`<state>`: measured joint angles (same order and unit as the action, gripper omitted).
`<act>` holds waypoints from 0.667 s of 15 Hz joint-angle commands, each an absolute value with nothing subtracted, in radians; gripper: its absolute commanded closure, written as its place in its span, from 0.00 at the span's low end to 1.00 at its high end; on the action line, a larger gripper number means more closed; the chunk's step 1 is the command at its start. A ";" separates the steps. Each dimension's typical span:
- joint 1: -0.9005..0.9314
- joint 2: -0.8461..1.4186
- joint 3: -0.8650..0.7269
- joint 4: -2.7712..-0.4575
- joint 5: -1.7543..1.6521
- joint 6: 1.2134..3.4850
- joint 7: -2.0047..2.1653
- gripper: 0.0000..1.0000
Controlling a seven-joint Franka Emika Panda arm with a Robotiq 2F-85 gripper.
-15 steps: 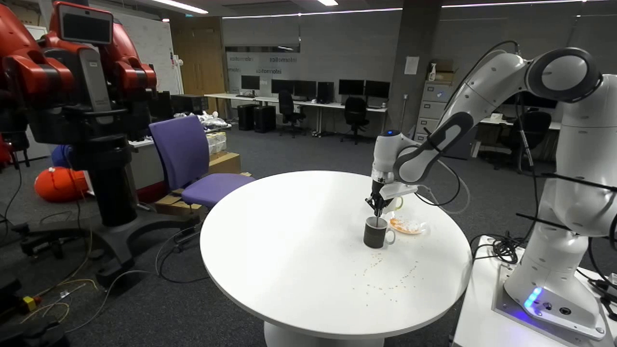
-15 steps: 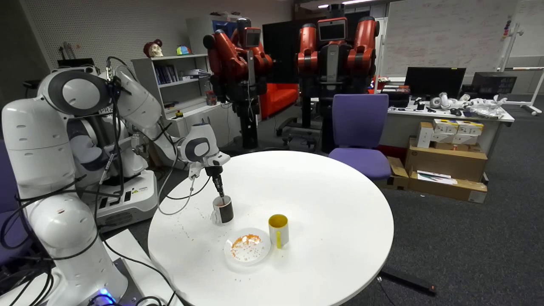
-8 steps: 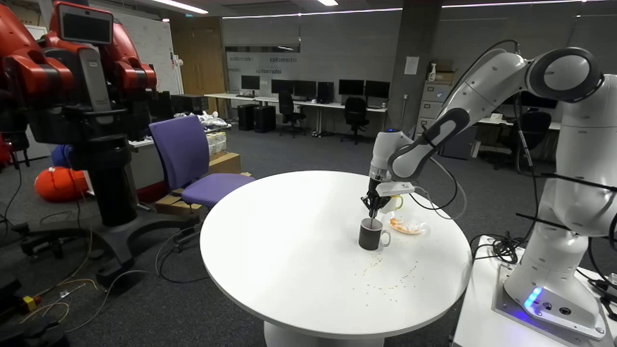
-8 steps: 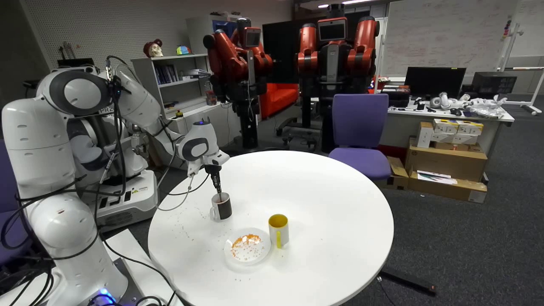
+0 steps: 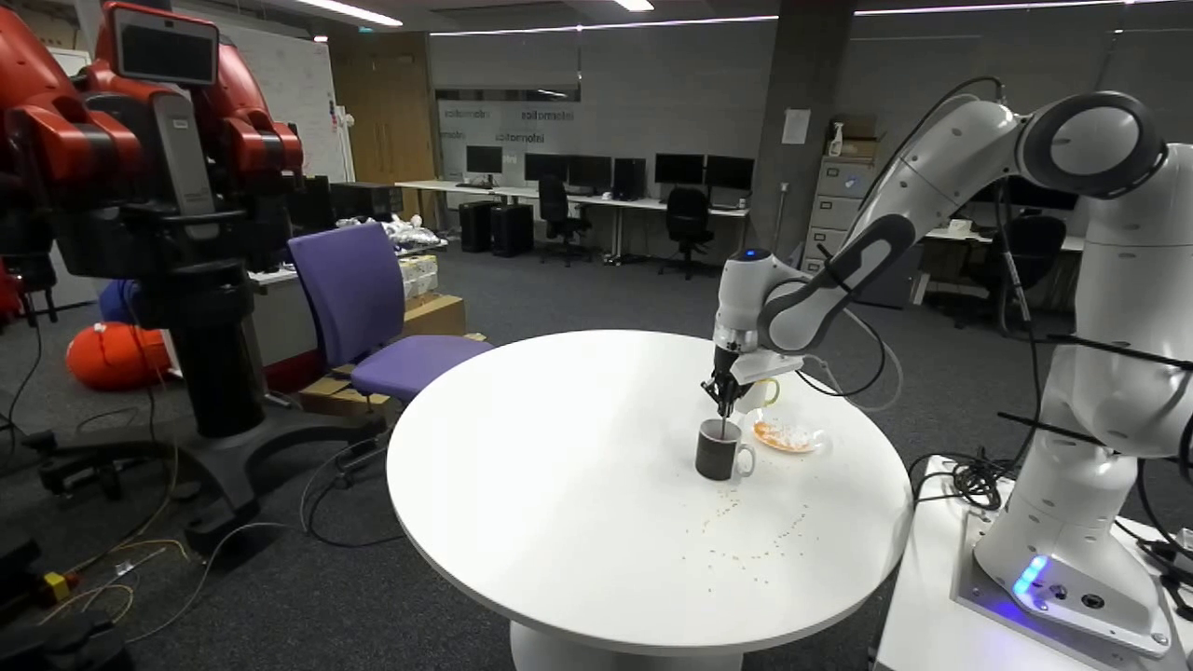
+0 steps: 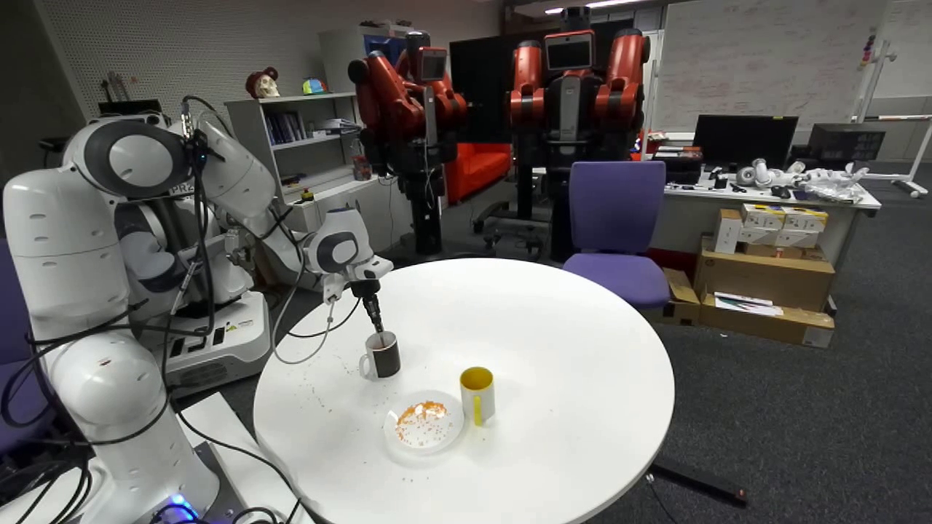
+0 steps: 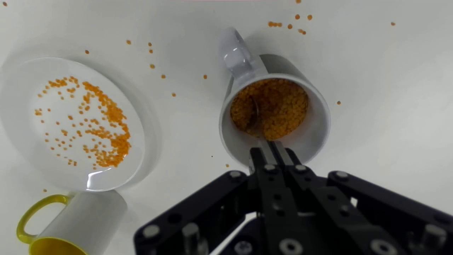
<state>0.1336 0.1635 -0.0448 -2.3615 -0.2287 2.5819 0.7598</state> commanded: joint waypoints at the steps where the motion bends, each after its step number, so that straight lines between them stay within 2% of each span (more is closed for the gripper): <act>1: 0.116 0.156 -0.013 -2.346 -0.145 2.571 0.689 0.99; 5: 0.117 0.154 -0.018 -2.350 -0.096 2.629 0.696 0.99; 10: 0.135 0.145 -0.032 -2.342 -0.219 2.553 0.738 0.99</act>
